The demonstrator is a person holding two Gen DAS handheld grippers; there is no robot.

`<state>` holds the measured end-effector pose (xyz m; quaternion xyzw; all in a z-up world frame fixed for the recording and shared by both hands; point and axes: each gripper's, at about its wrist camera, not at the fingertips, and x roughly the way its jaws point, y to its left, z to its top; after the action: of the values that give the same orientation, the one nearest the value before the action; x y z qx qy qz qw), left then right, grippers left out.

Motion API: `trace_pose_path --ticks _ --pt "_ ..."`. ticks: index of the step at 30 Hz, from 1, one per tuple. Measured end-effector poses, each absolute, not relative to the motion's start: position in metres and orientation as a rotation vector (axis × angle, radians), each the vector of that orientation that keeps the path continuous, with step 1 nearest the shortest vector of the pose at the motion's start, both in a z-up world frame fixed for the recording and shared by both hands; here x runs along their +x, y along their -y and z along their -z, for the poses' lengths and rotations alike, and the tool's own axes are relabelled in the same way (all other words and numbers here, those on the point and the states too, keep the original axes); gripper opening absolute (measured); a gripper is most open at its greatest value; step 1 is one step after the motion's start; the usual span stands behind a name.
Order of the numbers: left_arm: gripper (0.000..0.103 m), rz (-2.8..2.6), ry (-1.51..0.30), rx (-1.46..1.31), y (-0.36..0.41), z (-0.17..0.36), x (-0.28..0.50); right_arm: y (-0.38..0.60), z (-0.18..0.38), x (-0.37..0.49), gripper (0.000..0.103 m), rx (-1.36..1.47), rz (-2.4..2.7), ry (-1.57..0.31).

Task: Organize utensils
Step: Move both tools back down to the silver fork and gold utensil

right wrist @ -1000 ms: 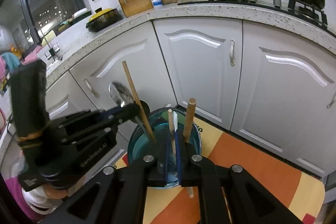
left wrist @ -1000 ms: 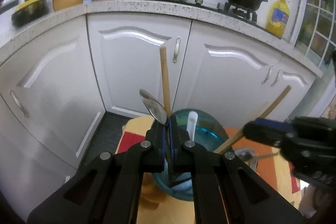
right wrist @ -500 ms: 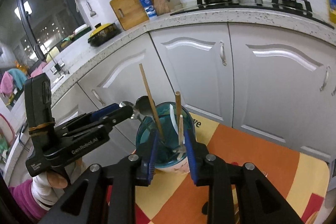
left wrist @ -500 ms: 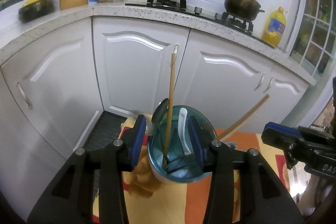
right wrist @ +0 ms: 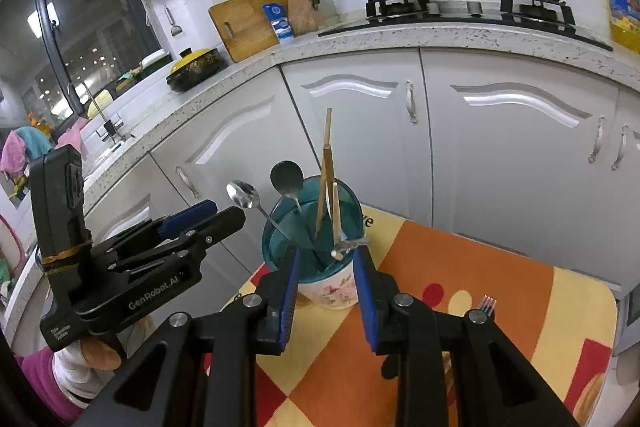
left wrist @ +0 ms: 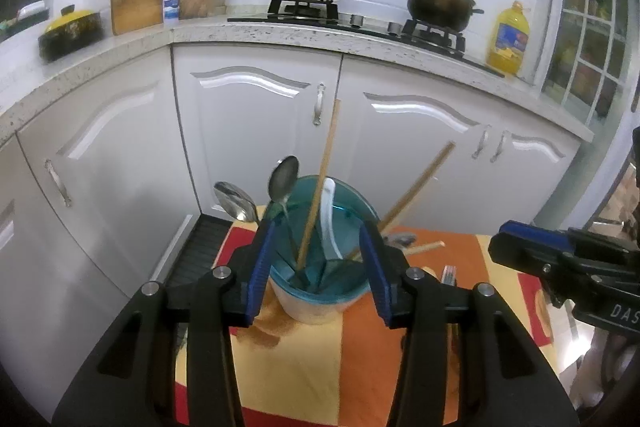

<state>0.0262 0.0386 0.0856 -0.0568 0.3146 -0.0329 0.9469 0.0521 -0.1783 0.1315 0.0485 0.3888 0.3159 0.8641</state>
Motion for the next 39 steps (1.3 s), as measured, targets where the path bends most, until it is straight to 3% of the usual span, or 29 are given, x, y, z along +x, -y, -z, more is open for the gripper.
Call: trace_pose_path --ticks 9,17,28,39 --pt "0.046 0.096 -0.639 -0.101 -0.017 -0.086 0.003 0.194 -0.134 0.029 0.030 0.102 -0.625 -0.798" --pt "0.056 0.144 -0.645 -0.090 0.007 -0.086 -0.011 0.217 -0.136 0.013 0.032 0.112 -0.566 -0.781" --pt "0.057 0.197 -0.678 -0.081 0.032 -0.079 -0.012 0.239 -0.128 0.003 0.035 0.109 -0.501 -0.782" --pt "0.057 0.256 -0.846 -0.115 0.043 -0.020 0.000 0.278 -0.040 0.032 0.036 0.093 -0.366 -0.973"
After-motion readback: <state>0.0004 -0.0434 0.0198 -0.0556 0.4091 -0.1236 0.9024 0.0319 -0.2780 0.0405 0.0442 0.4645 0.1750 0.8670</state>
